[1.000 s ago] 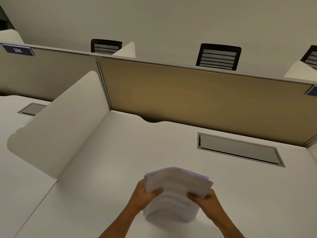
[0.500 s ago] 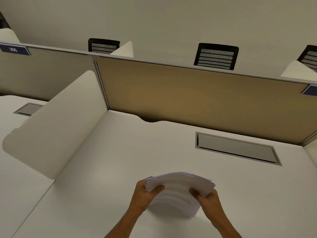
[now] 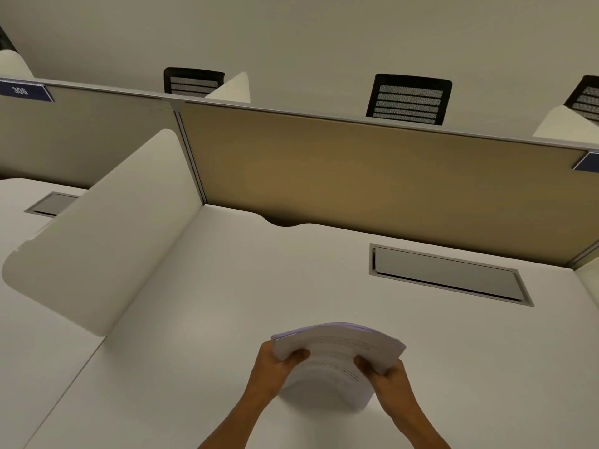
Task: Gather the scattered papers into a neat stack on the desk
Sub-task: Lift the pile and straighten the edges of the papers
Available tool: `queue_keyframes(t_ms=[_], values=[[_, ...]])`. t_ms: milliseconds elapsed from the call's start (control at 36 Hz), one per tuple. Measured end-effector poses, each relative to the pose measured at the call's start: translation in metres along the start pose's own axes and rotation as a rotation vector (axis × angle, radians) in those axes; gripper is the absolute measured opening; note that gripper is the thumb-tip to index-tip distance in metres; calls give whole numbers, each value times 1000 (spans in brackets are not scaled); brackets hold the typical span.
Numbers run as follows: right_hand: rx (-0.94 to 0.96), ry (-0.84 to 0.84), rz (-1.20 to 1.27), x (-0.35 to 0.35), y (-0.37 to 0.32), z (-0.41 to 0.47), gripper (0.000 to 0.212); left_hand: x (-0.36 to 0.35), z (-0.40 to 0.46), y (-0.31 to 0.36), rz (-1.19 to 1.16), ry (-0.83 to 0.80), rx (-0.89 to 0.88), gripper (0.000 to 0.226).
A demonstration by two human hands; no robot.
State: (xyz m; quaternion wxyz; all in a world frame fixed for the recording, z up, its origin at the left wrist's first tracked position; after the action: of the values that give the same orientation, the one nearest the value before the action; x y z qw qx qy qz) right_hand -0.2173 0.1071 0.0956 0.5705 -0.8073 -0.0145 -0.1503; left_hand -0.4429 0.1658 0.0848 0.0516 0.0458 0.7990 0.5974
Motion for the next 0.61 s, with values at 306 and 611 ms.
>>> queue_keyframes(t_ms=[306, 611], values=[[-59, 30, -36, -2, 11, 0, 26, -4, -5, -11, -39, 73, 35, 33], [-58, -20, -403, 8, -5, 11, 5, 8, 5, 9, -127, 107, 23, 25]])
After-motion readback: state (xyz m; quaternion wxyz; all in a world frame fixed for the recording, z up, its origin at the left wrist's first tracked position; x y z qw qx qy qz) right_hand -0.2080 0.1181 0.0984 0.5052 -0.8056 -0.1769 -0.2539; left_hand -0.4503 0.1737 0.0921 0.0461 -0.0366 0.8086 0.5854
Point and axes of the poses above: each hand's wrist, its own z-axis towards the middle knuckle, its own x-axis out of the back of the hand, y = z × x, the point moved 1 cm from there along z, towards the middle knuckle, and after that the axes turned 9 degrees about -z, right-handed, at the moved point
